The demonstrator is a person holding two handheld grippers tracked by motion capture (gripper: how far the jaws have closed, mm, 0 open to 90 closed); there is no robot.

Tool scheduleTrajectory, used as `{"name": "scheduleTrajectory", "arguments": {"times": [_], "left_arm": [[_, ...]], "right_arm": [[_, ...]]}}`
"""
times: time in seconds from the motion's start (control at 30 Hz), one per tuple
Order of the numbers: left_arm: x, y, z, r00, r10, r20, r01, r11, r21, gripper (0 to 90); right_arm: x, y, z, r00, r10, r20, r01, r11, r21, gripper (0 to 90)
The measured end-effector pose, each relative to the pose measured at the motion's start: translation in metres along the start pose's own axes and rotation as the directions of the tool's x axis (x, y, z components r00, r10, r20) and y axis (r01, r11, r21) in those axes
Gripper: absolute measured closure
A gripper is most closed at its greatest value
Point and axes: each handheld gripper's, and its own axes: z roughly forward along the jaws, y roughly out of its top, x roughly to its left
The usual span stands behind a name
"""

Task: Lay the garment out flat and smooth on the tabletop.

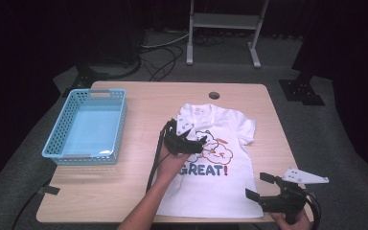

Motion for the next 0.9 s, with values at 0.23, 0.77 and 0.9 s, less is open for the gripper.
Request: {"name": "scheduleTrajectory", "arguments": {"times": [0.23, 0.77, 0.9], "left_arm": [[0.008, -0.009, 0.025, 0.9993, -0.009, 0.035, 0.007, 0.9973, 0.074, 16.1], [0.006, -0.027, 0.047, 0.9921, 0.104, 0.07, -0.118, 0.9607, 0.251, 64.0], [0.007, -0.029, 0.049, 0.9918, 0.109, 0.065, -0.123, 0.9551, 0.27, 73.6]], "right_arm": [[-0.001, 0.0, 0.001, 1.0, 0.004, -0.001, -0.004, 1.0, -0.001, 9.2], [-0.003, -0.002, 0.001, 0.9999, 0.014, -0.008, -0.014, 1.0, -0.004, 9.2], [-0.003, -0.002, 0.001, 0.9998, 0.015, -0.012, -0.015, 1.0, -0.007, 9.2]]}}
